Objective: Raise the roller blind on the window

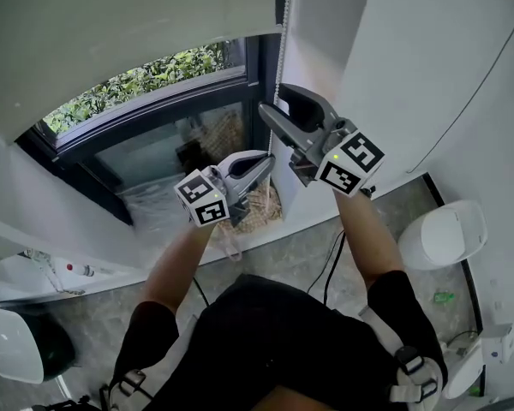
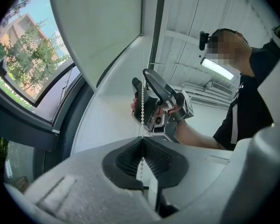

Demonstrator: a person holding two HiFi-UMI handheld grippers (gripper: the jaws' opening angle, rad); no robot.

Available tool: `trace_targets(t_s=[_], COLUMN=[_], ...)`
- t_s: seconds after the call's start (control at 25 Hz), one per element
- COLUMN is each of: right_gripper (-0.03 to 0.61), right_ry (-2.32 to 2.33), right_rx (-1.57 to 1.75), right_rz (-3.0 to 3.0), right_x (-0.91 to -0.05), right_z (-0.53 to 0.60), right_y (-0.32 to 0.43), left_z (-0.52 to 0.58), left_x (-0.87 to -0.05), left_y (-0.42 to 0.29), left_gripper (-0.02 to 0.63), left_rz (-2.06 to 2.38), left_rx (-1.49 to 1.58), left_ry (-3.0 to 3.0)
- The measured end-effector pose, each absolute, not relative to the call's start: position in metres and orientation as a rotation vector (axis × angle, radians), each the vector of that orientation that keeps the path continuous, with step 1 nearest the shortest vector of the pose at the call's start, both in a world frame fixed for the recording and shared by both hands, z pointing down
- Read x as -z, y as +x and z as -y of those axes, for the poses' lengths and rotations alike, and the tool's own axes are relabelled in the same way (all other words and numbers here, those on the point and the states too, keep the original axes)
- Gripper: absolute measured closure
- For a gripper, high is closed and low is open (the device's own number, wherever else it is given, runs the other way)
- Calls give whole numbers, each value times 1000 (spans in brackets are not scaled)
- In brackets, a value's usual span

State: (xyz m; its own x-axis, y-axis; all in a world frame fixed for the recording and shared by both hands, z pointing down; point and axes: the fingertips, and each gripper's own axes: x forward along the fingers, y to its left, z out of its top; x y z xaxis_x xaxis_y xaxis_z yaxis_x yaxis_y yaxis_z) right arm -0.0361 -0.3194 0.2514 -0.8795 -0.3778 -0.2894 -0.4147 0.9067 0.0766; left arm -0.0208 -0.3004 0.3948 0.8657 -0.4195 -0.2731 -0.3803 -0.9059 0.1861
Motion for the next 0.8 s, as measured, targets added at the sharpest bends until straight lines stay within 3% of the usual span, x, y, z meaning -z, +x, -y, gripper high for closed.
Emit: trace_targets(t_s=[0.4, 0.6, 0.8], right_gripper=[557, 563, 566], right_ry=[-569, -662, -703], right_rx=[-346, -427, -252], right_rz=[-2777, -2757, -2848], right_x=[-235, -250, -331], right_z=[306, 308, 312], right_y=[-44, -35, -28], left_z=[296, 303, 307], left_x=[-389, -403, -487], left_y=[-29, -28, -12], left_gripper=[606, 606, 606], left_rz=[654, 654, 644], left_rx=[467, 430, 215], left_ry=[2904, 2888, 2760])
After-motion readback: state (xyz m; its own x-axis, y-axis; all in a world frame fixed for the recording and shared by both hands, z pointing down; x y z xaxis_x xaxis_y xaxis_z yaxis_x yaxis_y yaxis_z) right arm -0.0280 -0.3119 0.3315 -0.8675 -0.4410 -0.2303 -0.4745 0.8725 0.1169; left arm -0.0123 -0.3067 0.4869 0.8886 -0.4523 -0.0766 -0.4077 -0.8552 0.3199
